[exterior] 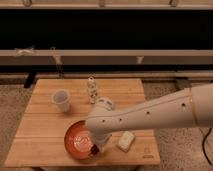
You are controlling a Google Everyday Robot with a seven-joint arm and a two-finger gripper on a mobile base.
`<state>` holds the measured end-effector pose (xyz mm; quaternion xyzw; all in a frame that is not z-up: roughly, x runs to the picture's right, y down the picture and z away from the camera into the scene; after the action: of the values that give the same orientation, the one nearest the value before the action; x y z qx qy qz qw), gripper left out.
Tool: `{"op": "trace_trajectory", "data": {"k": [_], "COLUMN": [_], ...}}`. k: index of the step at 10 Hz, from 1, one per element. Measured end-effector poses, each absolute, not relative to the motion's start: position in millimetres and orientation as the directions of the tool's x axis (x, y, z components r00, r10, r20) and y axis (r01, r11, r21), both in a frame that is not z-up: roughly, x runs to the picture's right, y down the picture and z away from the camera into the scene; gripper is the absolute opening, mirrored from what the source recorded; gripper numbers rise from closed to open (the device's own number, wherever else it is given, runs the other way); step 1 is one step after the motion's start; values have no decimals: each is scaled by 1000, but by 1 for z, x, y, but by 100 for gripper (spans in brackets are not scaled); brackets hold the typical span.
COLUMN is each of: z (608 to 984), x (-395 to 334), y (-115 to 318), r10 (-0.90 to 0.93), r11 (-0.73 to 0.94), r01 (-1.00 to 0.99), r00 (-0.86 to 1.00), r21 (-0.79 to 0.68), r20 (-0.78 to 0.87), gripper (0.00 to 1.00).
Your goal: Place the pepper on the white sponge
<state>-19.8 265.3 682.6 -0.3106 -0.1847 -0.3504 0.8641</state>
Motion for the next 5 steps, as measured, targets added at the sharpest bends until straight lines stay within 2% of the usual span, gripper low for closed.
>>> {"op": "trace_trajectory", "data": {"k": [5], "z": [711], "x": [30], "y": [256], "r10": [-444], "r11": [603], "r01": [655], "r00": [750], "r21": [-456], "r20": [490], "gripper": [0]}}
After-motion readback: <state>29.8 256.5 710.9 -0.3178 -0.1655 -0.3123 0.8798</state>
